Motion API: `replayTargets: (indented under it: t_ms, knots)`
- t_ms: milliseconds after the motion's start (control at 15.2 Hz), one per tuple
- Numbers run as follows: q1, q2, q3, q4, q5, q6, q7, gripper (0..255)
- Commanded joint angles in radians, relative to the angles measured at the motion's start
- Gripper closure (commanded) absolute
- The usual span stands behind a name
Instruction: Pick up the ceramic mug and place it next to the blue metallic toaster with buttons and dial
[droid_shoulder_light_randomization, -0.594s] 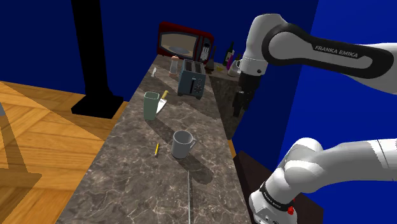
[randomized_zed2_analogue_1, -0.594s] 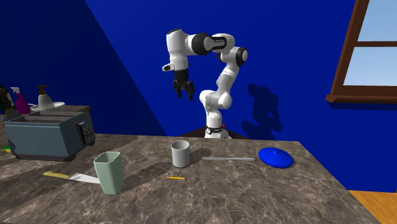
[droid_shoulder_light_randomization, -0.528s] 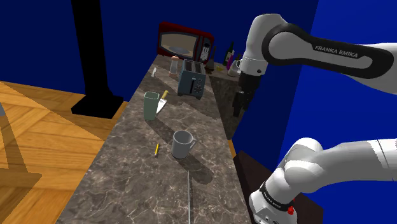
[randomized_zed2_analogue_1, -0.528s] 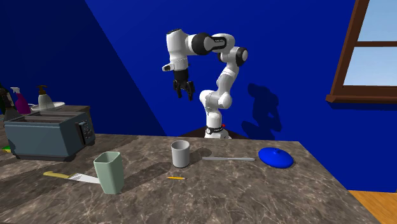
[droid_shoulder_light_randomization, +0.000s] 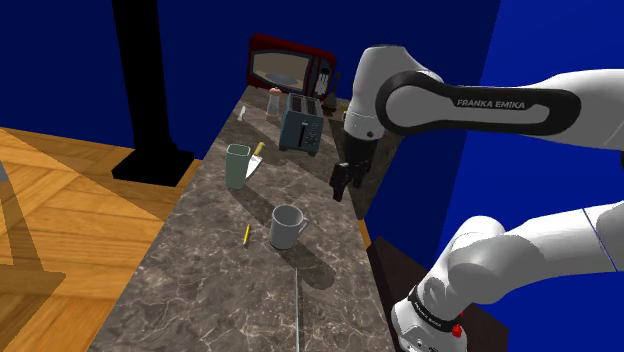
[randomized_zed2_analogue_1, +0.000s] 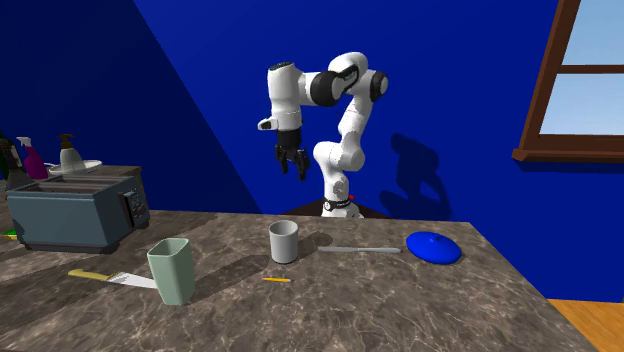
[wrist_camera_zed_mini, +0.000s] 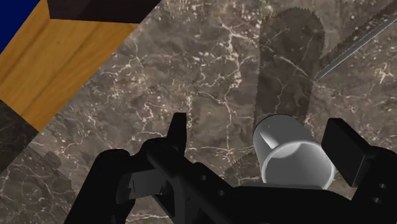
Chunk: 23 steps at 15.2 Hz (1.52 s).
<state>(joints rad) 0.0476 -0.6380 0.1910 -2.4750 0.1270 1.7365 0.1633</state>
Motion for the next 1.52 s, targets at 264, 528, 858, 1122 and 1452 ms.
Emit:
replayTargets:
  t_ms: [264, 528, 858, 1122, 1452]
  knots:
    - [0.006, 0.176, 0.119, 0.024, 0.012, 0.197, 0.143, 0]
    - [-0.002, 0.315, 0.195, 0.067, -0.02, 0.314, 0.25, 0]
    - [-0.015, 0.495, 0.269, 0.147, -0.112, 0.426, 0.399, 0]
    - [-0.016, 0.525, 0.272, 0.118, -0.128, 0.482, 0.411, 0]
    - [-0.018, 0.556, 0.274, 0.094, -0.145, 0.532, 0.424, 0]
